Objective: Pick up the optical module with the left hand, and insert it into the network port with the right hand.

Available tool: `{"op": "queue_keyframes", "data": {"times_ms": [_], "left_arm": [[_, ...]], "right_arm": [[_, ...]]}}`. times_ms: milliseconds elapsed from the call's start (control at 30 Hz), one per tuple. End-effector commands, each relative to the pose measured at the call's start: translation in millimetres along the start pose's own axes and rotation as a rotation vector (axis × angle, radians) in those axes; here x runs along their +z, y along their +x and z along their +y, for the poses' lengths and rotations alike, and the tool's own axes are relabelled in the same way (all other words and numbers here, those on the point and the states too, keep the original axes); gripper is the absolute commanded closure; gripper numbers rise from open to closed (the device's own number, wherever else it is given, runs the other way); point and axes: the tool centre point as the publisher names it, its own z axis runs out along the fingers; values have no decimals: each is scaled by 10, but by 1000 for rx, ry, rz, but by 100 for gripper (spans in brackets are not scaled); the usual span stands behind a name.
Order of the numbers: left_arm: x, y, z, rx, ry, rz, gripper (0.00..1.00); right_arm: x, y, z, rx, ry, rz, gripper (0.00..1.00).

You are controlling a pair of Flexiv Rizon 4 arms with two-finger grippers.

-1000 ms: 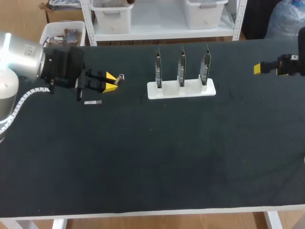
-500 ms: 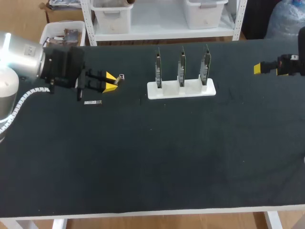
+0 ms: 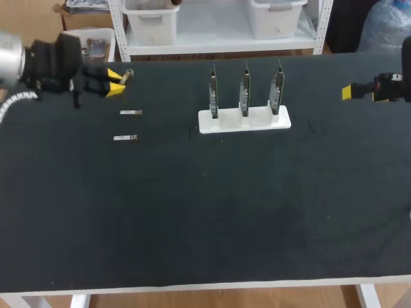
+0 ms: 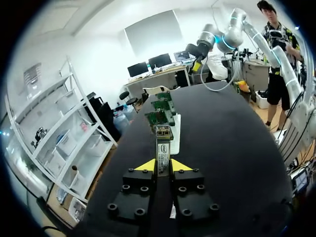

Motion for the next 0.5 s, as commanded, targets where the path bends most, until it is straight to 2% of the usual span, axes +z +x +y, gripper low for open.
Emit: {"op": "queue_keyframes", "data": {"times_ms": [33,333,400,500], "left_arm": [[44,-199,25,12,52,3,100],[242,-473,-9,44,110,-42,100],[275,-504,8,36,103,-72,100],[320,-555,34,12,90,-160,100]], "right_arm": [[0,0,0,0,0,0,0],[0,0,0,0,0,0,0],[0,0,0,0,0,0,0],[0,0,0,0,0,0,0]]}}
